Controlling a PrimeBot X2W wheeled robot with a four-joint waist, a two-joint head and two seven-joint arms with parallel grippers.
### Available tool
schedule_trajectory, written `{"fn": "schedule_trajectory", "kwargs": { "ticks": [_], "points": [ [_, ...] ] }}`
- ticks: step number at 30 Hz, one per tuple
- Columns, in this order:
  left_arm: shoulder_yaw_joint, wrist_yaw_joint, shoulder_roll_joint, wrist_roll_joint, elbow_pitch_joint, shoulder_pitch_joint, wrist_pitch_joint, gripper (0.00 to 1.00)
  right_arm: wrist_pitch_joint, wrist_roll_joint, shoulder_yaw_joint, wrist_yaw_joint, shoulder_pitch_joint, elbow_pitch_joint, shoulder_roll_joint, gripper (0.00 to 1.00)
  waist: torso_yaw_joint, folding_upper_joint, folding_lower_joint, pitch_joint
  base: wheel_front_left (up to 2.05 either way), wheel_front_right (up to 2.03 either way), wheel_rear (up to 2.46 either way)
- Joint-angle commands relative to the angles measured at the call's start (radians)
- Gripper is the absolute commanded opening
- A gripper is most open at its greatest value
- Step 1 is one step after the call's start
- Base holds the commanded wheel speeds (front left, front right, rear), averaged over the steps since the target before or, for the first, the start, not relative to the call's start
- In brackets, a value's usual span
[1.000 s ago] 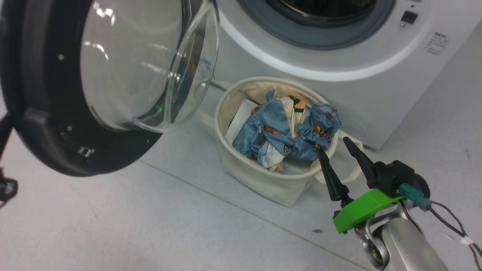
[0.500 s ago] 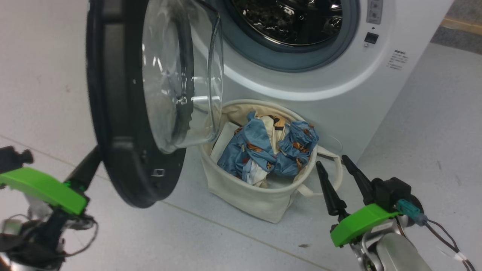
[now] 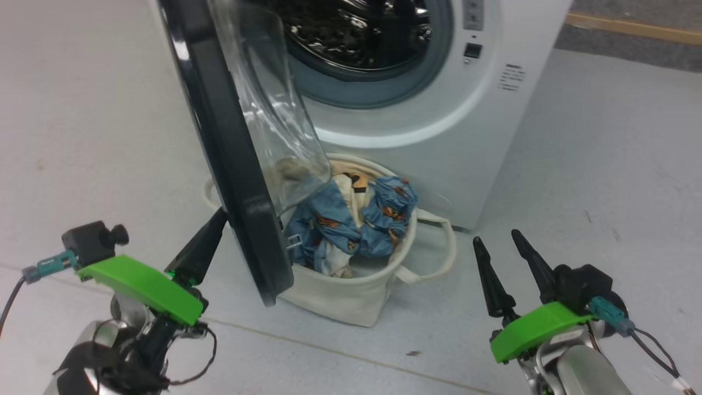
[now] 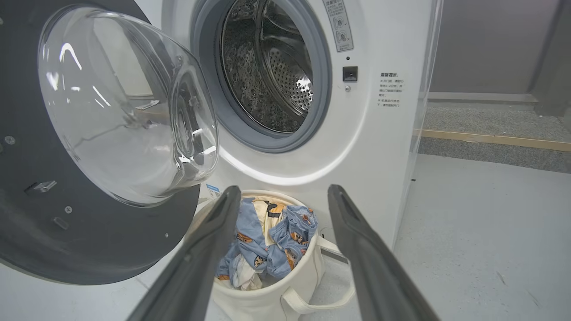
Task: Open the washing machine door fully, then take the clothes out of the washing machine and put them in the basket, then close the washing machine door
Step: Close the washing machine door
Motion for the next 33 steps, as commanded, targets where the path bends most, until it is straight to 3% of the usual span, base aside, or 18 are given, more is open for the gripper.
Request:
{"fn": "schedule_trajectory", "kwargs": {
  "ticks": [1,24,33],
  "points": [
    [0.032,-0.007,0.018,0.02,-0.019,-0.079,-0.022,0.0,-0.01,-0.009,0.017,0.001,-0.024,-0.035,0.007,1.0,-0.042,0.0,0.0,0.015,0.0,0.0,0.0],
    [-0.047,-0.007,0.019,0.074,0.253,-0.382,-0.154,0.0,-0.013,-0.002,-0.002,0.001,-0.068,-0.092,0.025,1.0,-0.366,0.0,0.0,0.159,0.0,0.0,0.0],
    [-0.082,-0.007,0.031,0.055,0.36,-0.472,-0.191,0.0,-0.013,0.039,-0.006,0.001,-0.073,-0.116,0.025,1.0,-0.423,0.0,0.0,0.182,0.0,0.0,0.0]
  ]
}}
